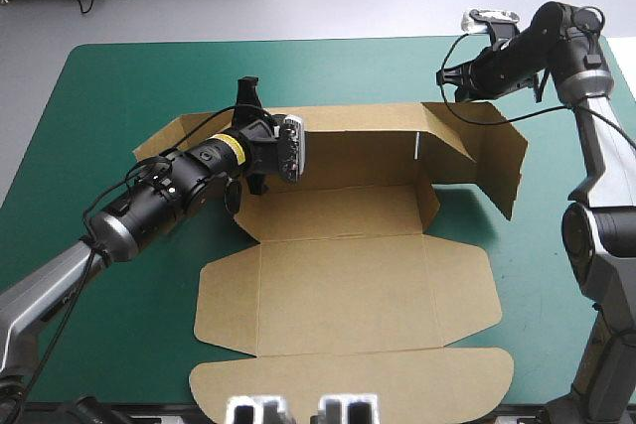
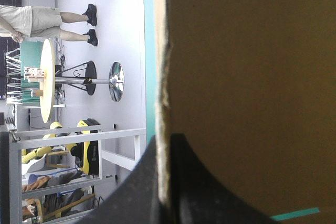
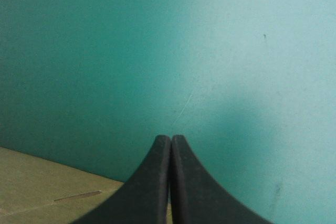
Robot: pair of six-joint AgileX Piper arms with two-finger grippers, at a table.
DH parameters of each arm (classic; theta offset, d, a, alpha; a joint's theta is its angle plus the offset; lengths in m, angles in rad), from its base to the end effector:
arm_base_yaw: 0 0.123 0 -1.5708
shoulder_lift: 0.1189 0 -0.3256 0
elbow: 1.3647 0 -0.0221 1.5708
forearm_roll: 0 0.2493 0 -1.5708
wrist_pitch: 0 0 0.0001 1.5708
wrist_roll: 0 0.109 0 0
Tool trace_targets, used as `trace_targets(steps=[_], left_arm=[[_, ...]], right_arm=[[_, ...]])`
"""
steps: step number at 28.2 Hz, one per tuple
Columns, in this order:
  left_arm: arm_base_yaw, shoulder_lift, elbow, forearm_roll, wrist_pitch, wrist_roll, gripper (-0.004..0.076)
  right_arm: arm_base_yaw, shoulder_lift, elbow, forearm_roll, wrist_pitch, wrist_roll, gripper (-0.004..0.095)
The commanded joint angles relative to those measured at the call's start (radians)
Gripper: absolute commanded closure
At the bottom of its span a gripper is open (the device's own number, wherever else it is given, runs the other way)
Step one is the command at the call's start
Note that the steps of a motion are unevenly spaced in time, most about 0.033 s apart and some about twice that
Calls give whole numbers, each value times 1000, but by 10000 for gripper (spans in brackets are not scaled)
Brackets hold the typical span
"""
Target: Fold the box
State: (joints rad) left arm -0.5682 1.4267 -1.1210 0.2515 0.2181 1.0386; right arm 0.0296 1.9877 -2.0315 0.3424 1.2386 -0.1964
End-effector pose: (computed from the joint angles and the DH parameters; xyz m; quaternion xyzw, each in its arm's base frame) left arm 0.2888 -0.1774 0.3706 0.6638 0.5171 0.2104 0.4976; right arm 0.4571 0.0482 0.3658 -0.0911 0.9549 0.1501 0.2395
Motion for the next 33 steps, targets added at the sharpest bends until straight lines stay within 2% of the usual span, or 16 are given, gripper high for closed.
trace_targets(steps=[1, 4, 10, 14, 20, 25, 30, 31, 32, 33], left_arm=[[-2, -42, -25, 3, -66, -14, 734], [-2, -42, -25, 3, -62, -24, 734], [-2, -42, -25, 15, -53, -32, 734], [-2, -42, -25, 15, -51, -33, 734], [-2, -42, -25, 15, -11, -54, 734], [-2, -42, -25, 19, 6, -54, 734], [-2, -42, -25, 19, 16, -54, 734], [-2, -42, -25, 21, 27, -54, 734], [-2, -42, -25, 21, 34, -54, 734], [-2, -42, -25, 21, 48, -54, 734]], right_arm=[[-6, -80, 47, 68, 11, -32, 928], [-6, -118, 134, 121, 11, -55, 928], [-6, -234, 290, 135, 11, -101, 928], [-6, -301, 382, 244, 5, -197, 928], [-6, -395, 595, 301, -152, -311, 928], [-6, -522, 847, 453, -373, -564, 927], [-6, -636, 1096, 708, -564, -911, 927], [-6, -673, 1181, 810, -622, -1059, 926], [-6, -687, 1213, 854, -639, -1123, 926], [-6, -725, 1293, 966, -648, -1305, 926]])
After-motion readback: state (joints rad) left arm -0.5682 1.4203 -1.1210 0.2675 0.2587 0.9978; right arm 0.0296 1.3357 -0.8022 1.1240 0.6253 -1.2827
